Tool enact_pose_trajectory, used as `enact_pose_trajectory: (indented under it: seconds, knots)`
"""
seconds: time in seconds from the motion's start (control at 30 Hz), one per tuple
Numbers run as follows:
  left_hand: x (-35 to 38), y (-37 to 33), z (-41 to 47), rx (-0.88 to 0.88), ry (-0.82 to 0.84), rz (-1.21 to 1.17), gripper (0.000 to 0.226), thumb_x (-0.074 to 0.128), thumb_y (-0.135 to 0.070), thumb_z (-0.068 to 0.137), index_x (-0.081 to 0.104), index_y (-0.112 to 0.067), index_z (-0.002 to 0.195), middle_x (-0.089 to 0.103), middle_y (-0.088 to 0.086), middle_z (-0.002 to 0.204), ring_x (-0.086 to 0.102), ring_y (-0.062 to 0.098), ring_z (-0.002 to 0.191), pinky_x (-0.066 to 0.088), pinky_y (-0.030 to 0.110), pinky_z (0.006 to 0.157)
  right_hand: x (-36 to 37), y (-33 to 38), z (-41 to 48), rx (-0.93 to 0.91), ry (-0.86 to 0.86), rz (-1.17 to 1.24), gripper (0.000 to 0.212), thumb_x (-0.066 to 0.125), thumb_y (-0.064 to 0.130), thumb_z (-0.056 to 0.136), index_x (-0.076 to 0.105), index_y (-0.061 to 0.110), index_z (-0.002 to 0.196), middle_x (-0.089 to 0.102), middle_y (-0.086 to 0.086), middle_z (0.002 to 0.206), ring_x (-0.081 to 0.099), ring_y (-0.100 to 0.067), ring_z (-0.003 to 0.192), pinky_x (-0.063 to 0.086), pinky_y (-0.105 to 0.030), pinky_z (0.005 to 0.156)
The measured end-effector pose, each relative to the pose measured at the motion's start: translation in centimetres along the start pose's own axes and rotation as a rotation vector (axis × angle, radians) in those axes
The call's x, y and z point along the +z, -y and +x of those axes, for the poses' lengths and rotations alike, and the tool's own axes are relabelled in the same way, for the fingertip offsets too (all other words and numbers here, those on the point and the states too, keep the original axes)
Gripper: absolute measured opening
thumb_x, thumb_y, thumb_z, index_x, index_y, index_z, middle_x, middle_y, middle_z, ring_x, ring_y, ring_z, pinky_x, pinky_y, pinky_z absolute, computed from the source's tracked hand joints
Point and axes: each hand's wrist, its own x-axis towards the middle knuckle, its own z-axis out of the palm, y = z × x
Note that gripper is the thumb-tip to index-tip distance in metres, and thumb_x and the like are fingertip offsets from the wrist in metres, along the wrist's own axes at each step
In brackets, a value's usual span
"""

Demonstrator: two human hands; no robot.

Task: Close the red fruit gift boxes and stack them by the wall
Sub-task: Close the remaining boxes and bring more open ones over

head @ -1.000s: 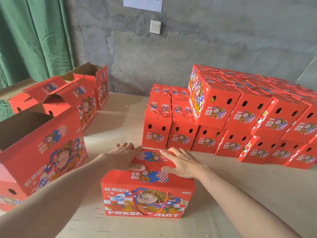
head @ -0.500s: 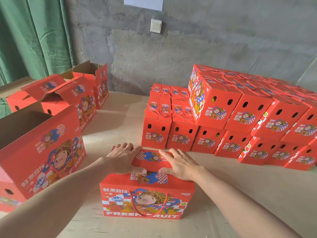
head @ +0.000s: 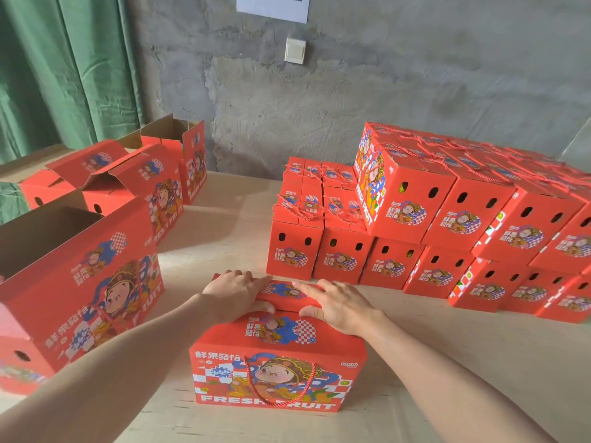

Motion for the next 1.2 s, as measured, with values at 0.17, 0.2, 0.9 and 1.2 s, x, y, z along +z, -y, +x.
enact_pose_trajectory:
  seconds: [0.17,0.2,0.9,1.2]
  knots:
    - [0.1,-0.2,0.3,-0.043,0.027,-0.025,0.082,0.025,-0.077,0.082,0.018,-0.032,0.149,0.050,0.009,0.133,0.047,0.030,0.121,0.040,0.039,0.098,0.1,0.0,0.2,-0.010,-0.033,-0.016,0.066,0.026,0.065,0.090,0.014,0.039,0.151,0.043,-0.014,0.143,0.044,-0.032,0.128,0.035,-0.039,0.105]
    - [0.1,-0.2,0.2,-0.036,0.021,-0.026,0.082,0.025,-0.077,0.081,0.018,-0.032,0.149,0.050,0.009,0.133,0.048,0.029,0.121,0.040,0.039,0.098,0.0,0.0,0.3,-0.011,-0.034,-0.008,0.067,0.026,0.065,0.090,0.015,0.039,0.150,0.043,-0.014,0.143,0.044,-0.032,0.128,0.036,-0.040,0.105]
    - [-0.5,1.6,0.2,0.122,0.093,-0.088,0.103,0.012,-0.086,0.062,0.017,-0.032,0.150,0.051,0.002,0.132,0.049,0.025,0.118,0.037,0.039,0.102,0.6,-2.8,-1.6,-0.031,-0.034,0.228,0.076,0.019,0.078,0.078,0.021,0.046,0.147,0.038,0.005,0.146,0.040,-0.017,0.131,0.036,-0.034,0.103]
    - [0.5,3.2,-0.4,0.137,0.078,-0.089,0.092,0.006,-0.084,0.065,0.009,-0.045,0.148,0.032,-0.007,0.151,0.042,0.024,0.127,0.034,0.038,0.105,0.6,-2.9,-1.5,-0.039,-0.035,0.142,0.073,0.022,0.070,0.083,0.020,0.039,0.149,0.041,0.000,0.142,0.040,-0.019,0.128,0.033,-0.030,0.104]
